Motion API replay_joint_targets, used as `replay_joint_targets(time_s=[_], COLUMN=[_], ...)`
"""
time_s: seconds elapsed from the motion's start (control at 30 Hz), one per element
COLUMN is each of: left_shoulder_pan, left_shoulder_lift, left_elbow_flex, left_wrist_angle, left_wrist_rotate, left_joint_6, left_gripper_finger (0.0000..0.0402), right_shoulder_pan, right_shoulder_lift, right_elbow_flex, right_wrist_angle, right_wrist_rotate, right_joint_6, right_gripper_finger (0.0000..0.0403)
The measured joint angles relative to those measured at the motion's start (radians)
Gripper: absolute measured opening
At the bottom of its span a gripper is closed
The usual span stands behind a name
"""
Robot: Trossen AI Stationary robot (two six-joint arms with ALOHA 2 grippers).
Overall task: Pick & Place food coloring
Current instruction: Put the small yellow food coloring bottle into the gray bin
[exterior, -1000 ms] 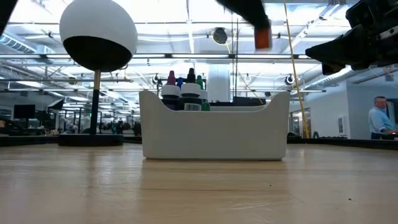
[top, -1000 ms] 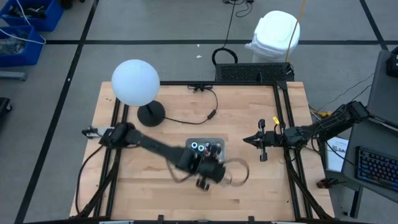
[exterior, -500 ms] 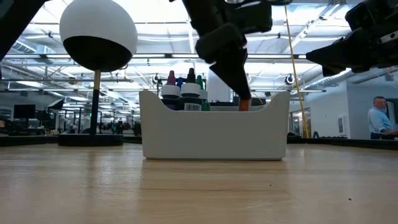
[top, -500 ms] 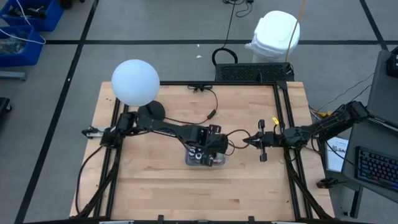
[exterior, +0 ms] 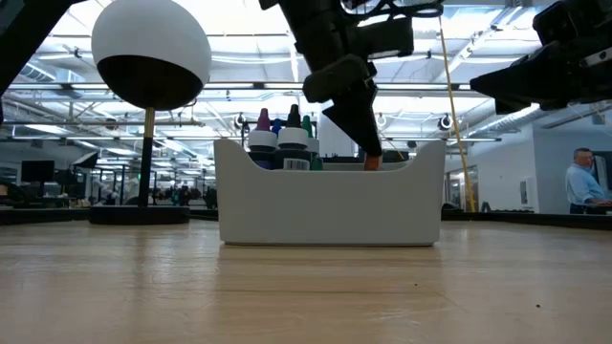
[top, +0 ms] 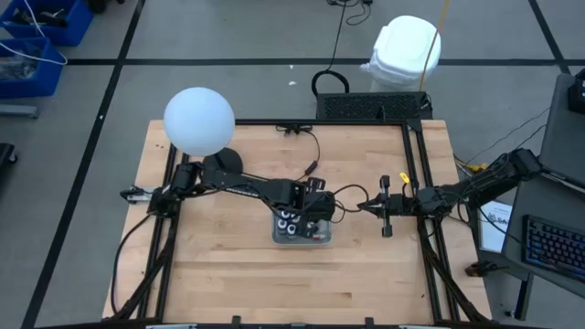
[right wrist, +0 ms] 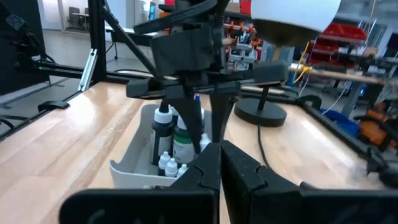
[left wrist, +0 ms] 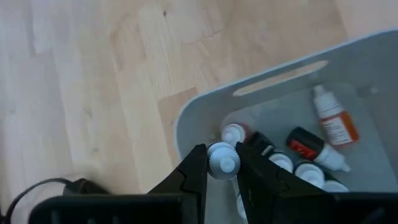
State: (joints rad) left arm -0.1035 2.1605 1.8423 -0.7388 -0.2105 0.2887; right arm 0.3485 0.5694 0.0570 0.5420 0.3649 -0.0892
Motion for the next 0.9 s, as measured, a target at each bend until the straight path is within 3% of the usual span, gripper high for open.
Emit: replay_joint_targets(time_s=[0.3, 0.9], left_shoulder_pan=[-0.022, -0.033], left_shoulder_lift=[0.000, 0.097], left_elbow_flex=[0.000, 0.000], left_wrist_angle=[0.047, 0.091], left_wrist_rotate=[0.079, 0.062], left_joint_6=[0.054, 0.096], left_gripper_finger=[0.0069, 0.0069], right_shoulder_pan=[0.000, 0.000], right_shoulder_lift=[0.000, 0.005], right_elbow_flex=[0.000, 0.000], right_wrist_angle=[0.022, -0.002], right_wrist_rotate=[0.050, 0.054], right_joint_6=[-0.070, -0.011], right_gripper_finger=[0.0000, 0.0000])
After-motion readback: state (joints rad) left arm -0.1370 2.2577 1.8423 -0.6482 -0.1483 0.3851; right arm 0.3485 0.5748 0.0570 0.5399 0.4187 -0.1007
